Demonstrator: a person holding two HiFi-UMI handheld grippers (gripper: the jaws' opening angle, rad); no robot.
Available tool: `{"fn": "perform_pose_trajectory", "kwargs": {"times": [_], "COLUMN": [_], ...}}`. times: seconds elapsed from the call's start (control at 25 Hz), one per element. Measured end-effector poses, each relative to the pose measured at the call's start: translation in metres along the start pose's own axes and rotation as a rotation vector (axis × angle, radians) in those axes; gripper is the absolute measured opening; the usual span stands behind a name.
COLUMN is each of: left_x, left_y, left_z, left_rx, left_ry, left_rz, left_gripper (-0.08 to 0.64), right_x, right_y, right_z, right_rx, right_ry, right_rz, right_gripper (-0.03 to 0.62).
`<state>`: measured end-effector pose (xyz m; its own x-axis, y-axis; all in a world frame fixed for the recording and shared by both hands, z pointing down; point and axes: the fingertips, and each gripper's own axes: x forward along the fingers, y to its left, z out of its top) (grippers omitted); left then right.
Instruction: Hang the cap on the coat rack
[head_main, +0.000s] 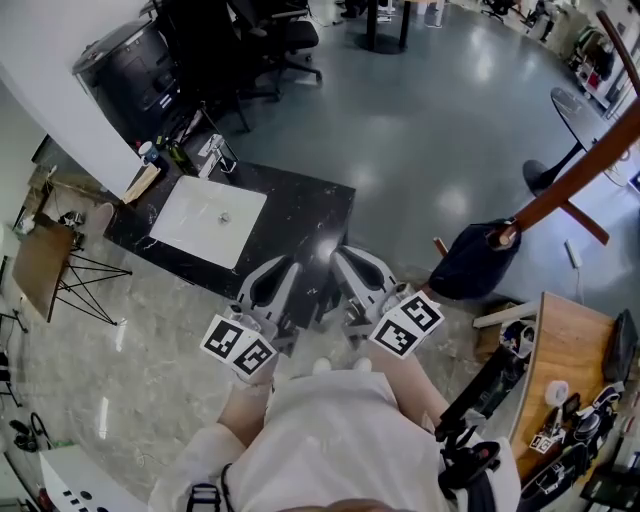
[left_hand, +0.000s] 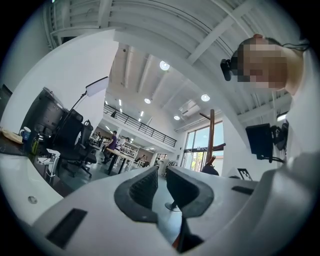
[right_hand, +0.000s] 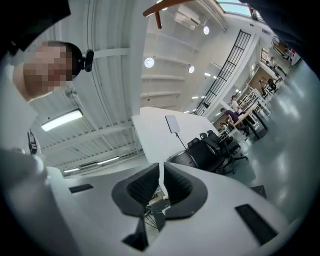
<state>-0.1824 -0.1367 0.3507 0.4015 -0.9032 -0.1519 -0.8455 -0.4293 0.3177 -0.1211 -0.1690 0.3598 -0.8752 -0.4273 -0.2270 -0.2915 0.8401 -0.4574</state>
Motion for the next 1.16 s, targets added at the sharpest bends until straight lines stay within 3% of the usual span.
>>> {"fn": "perform_pose_trajectory", "kwargs": {"times": [0.28,1.16], "left_x": [0.008,0.012], "left_y": [-0.006,-0.021], "left_z": [0.004,-0.007], "left_rx": [0.01,0.03], "left_ry": [-0.008,0.028], "left_rz": [-0.028,-0.066], "left_gripper": [0.06,0.026], "right_x": [-0.002,-0.019], "right_y": [0.0,-0.006], "right_z": [0.011,0.011], "right_rx": [-0.046,-0.034], "right_ry": [-0.021,-0.025], "right_rz": [-0.012,-0.051], "right_gripper": [0.043,0.043]}}
